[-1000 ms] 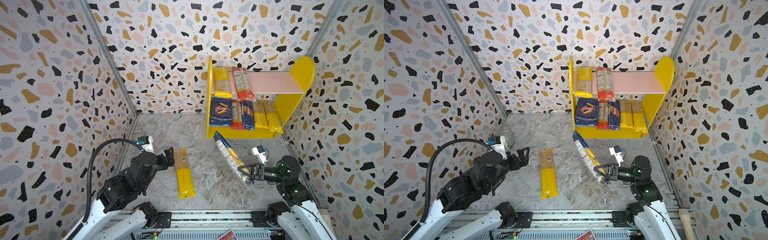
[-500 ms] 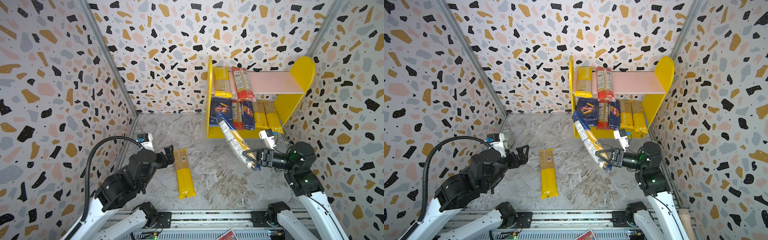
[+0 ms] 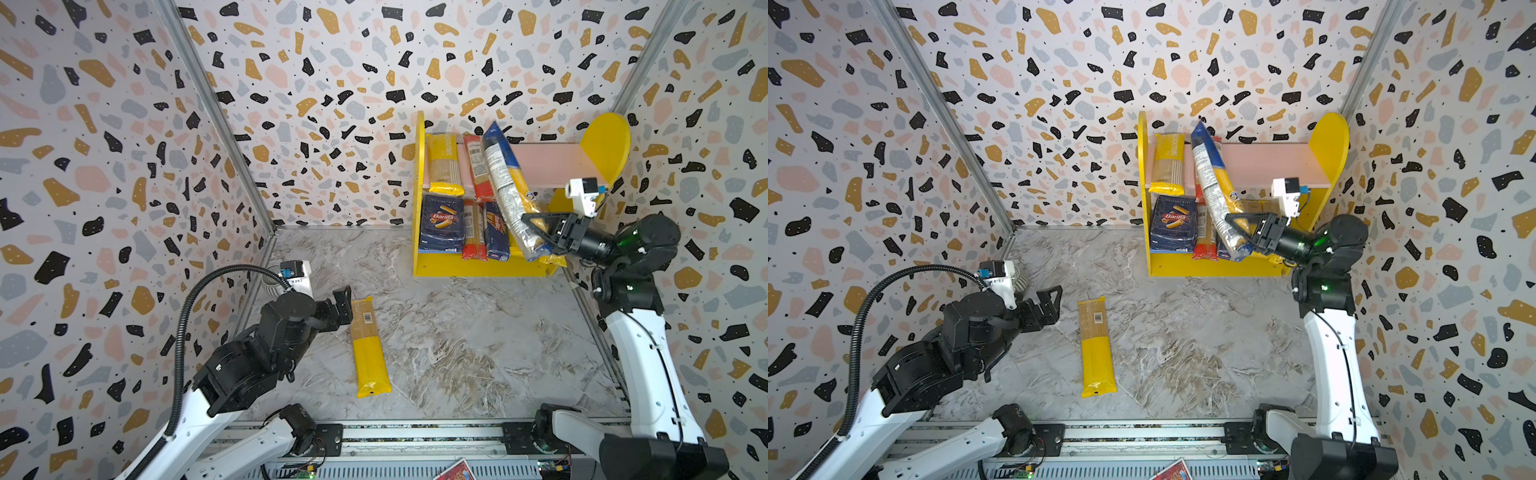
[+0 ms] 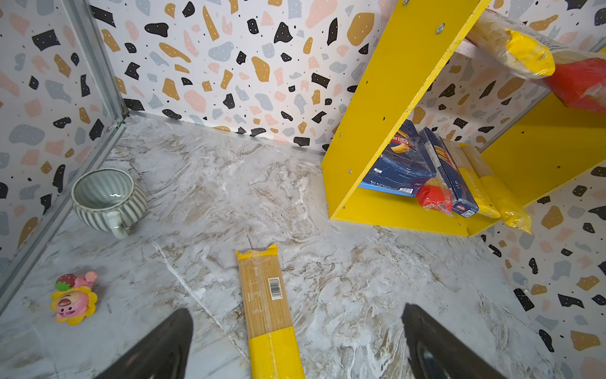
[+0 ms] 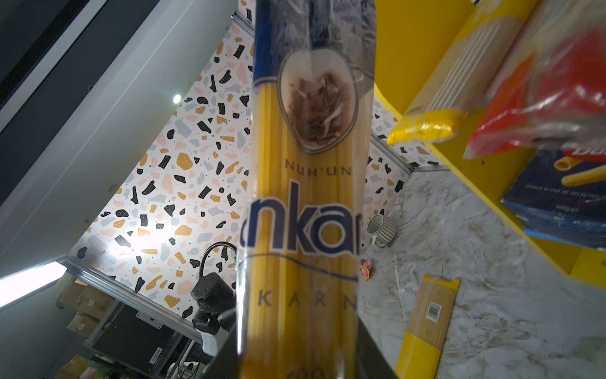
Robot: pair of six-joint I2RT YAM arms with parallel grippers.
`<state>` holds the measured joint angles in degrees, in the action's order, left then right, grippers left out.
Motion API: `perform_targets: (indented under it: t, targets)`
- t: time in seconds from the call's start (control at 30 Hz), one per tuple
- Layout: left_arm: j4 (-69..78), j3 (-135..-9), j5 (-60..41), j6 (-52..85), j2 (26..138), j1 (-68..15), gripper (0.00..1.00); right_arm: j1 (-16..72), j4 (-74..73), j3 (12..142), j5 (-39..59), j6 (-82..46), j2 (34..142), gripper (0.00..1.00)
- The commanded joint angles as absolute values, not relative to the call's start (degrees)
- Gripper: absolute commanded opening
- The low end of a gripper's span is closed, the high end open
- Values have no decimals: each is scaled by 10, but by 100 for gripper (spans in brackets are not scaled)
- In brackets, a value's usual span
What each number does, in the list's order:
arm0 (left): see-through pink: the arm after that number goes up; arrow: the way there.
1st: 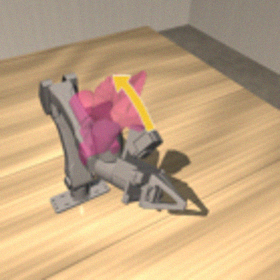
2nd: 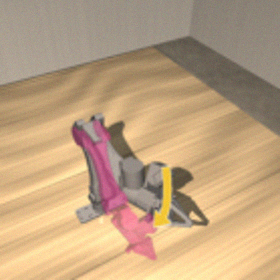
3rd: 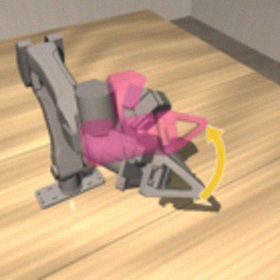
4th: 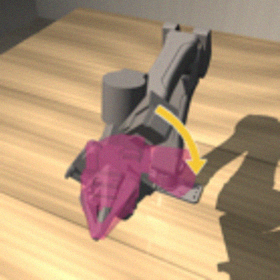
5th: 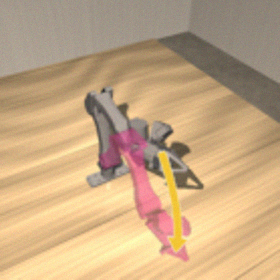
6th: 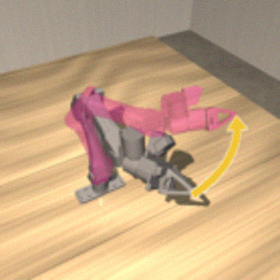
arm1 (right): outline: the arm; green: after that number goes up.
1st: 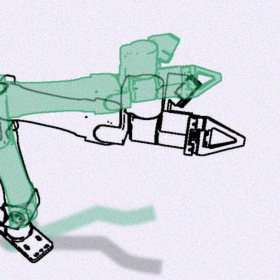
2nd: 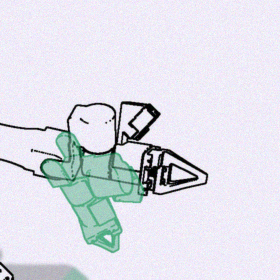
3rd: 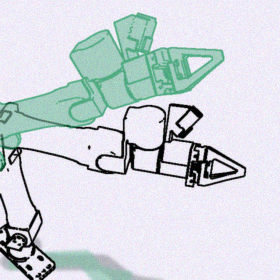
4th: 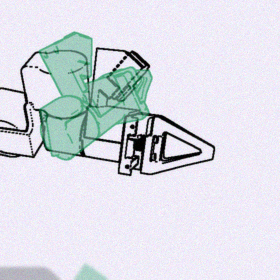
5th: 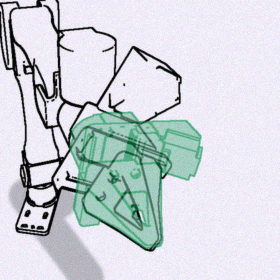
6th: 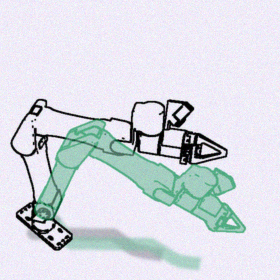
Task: Place and organize the pasta boxes and bags onto the shelf
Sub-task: 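Lift the Ankara bag upright with the right gripper toward the shelf, then stand the Ankara bag on the shelf's top level beside the red-topped bag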
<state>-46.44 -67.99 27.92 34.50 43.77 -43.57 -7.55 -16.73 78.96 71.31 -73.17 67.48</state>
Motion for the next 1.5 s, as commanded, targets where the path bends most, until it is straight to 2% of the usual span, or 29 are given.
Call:
perform_targets:
  t: [0.0,0.17,0.37,0.5,0.63,0.73,0.9,1.2,1.47]
  targets:
    - [-435,-706,274,325,445,-438,100,-111,-269,889,708,-734,716,0]
    - [-423,-709,277,316,455,-437,100,-146,-198,1023,689,-648,828,0]
    - [-392,-680,264,314,465,-437,100,-144,20,1265,620,-466,993,0]
    - [-381,-662,260,312,470,-438,100,-141,78,1373,574,-409,1082,0]
    - [-382,-658,261,312,478,-437,99,-129,94,1380,523,-366,1104,0]
    - [-382,-656,259,313,478,-437,100,-107,160,1400,473,-296,1110,0]
    - [-383,-652,258,314,480,-437,100,-47,275,1414,332,-172,1106,0]
    - [-385,-639,258,317,470,-437,100,68,335,1400,69,-57,1101,0]
    - [-395,-633,267,317,457,-437,99,70,339,1392,4,-49,1111,0]
